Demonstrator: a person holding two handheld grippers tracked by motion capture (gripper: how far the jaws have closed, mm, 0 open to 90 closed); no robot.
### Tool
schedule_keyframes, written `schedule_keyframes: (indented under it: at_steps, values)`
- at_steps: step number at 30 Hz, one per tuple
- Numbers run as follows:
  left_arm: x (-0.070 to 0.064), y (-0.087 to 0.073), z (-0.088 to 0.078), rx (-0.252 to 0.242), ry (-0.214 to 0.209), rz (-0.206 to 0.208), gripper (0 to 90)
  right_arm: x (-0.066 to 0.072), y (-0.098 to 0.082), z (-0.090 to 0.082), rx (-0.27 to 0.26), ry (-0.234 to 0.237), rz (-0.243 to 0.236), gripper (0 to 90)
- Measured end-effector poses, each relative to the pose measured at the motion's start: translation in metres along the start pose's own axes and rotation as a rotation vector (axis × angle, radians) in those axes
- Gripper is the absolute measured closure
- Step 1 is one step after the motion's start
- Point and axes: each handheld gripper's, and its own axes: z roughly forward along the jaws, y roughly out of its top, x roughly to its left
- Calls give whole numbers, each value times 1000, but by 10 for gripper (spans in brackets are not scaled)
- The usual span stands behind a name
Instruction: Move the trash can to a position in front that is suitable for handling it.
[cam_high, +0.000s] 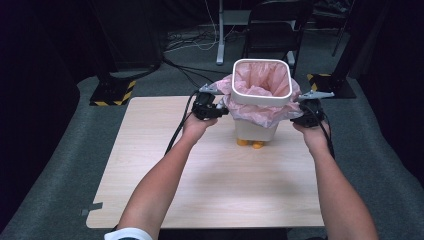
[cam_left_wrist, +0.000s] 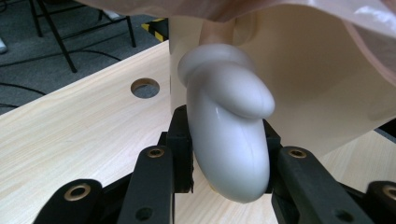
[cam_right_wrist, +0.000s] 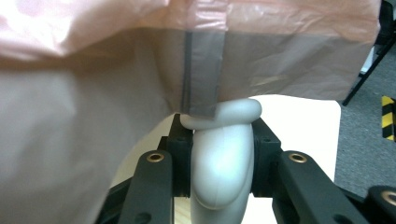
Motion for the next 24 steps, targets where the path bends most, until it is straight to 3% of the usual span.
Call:
schedule_keyframes:
  at_steps: [7, 16, 24]
  values:
    - [1, 0, -10, -18, -2, 2, 687, 6, 0, -5, -23, 19, -14, 677]
    - [4, -11, -27, -30, 8, 11, 687, 25, -1, -9, -41, 48, -44, 676]
    - [4, -18, -50, -69, 10, 26, 686, 42, -4, -11, -59, 67, -65, 675]
